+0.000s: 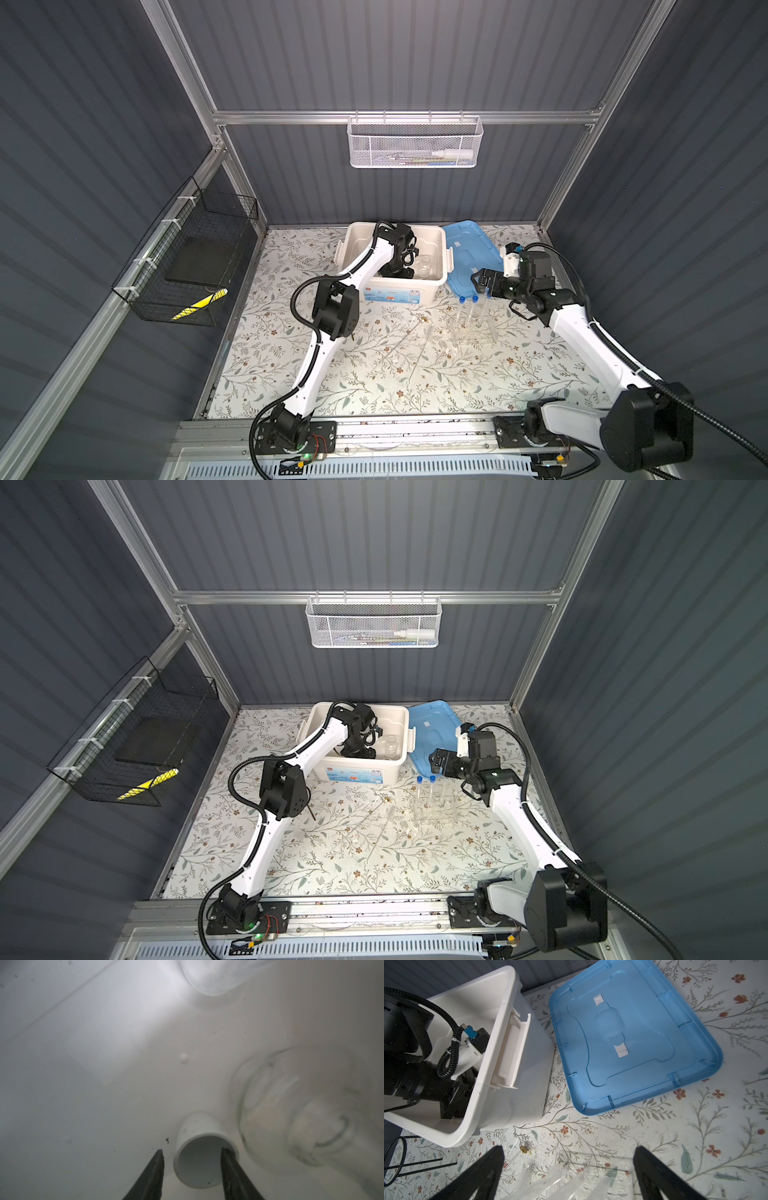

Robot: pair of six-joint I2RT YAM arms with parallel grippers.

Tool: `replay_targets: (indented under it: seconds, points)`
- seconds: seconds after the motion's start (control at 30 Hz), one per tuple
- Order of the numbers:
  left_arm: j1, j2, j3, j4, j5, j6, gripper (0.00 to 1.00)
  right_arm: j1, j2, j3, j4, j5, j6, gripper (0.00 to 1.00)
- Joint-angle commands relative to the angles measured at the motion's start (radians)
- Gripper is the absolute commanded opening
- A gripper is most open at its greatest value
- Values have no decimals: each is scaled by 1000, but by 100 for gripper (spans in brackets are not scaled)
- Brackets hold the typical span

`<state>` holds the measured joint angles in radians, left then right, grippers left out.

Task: Organize the chemistry lab equipment
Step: 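Open the left gripper to release the white cup in the box, then move the left gripper out of the box down to the bottle brush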

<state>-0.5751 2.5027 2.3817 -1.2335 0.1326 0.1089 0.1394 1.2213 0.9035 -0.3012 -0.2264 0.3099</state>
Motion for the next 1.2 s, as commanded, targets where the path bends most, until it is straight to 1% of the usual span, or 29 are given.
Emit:
replay_targets:
  seconds: [0.0,0.07,0.17,0.23,0.3,0.37,0.4,0.47,0.53,0.63,0.7,0.73,0.87,1.03,1.17]
  points:
    - [-6,-55,-1,-19,32,-13,51,5,-23,-3,-4,10,-4,99]
    - [-6,-63,-1,-14,30,-18,57,5,-27,-5,-5,12,-6,99]
    - [-5,-84,-2,-4,20,-28,61,5,-35,-8,-7,15,-5,99]
    - [-6,-107,-3,12,6,-39,68,5,-40,-9,-6,15,-5,99]
    - [-6,-134,-7,35,-4,-41,71,5,-42,-11,-6,16,-5,99]
    - [-7,-167,-20,72,-22,-40,78,5,-46,-12,-7,16,-5,99]
    - [-9,-188,-34,97,-37,-41,81,5,-47,-12,-7,16,-5,99]
    - [-11,-226,-59,145,-66,-38,83,5,-51,-14,-8,16,-5,99]
    - [-12,-259,-70,182,-104,-38,89,6,-55,-15,-8,16,-4,99]
    - [-21,-309,-78,213,-152,-29,91,5,-61,-18,-10,21,-7,99]
    - [-37,-353,-104,274,-200,-16,93,5,-65,-18,-13,22,-9,99]
    - [-49,-383,-126,298,-232,-9,97,5,-66,-20,-13,24,-9,99]
    - [-98,-511,-240,396,-333,21,100,5,-70,-21,-12,27,-12,99]
    - [-149,-670,-397,470,-393,-15,99,3,-76,-23,-15,33,-20,99]
    - [-254,-776,-552,520,-456,-22,99,2,-84,-21,-13,37,-17,99]
